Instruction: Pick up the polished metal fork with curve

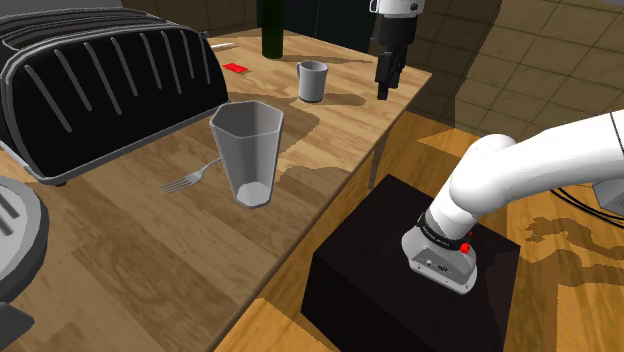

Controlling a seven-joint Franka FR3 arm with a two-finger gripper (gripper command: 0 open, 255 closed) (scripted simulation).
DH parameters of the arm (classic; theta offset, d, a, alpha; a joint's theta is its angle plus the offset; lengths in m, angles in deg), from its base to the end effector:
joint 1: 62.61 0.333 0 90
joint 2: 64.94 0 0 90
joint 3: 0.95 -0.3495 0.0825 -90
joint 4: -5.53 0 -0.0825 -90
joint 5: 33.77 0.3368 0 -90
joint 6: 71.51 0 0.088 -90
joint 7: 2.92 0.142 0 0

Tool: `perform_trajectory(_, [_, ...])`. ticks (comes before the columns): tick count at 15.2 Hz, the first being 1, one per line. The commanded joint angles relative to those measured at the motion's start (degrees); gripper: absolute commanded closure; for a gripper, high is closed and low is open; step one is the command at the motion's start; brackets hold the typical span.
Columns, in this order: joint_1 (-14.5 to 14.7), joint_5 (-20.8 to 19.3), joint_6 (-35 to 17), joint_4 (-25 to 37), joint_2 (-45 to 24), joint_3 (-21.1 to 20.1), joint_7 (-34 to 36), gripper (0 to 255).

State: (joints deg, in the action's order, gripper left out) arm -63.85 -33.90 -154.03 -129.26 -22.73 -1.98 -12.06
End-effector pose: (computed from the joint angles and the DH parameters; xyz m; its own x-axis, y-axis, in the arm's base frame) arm 0.2283 0.0005 0.5593 0.9734 0.1484 -0.1748 0.1483 -0.9889 -0.0136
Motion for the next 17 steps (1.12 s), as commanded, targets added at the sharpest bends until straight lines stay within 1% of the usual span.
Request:
perform_trajectory(1, [0.0, 0.0, 0.0, 0.0, 0.0, 0.0, 0.0, 0])
perform_trajectory(9, [5.92, 2.08, -9.72, 5.56, -13.14, -2.99, -7.26, 0])
perform_trajectory(17, [11.08, 3.26, -16.48, 13.38, -25.38, -6.85, -14.09, 0])
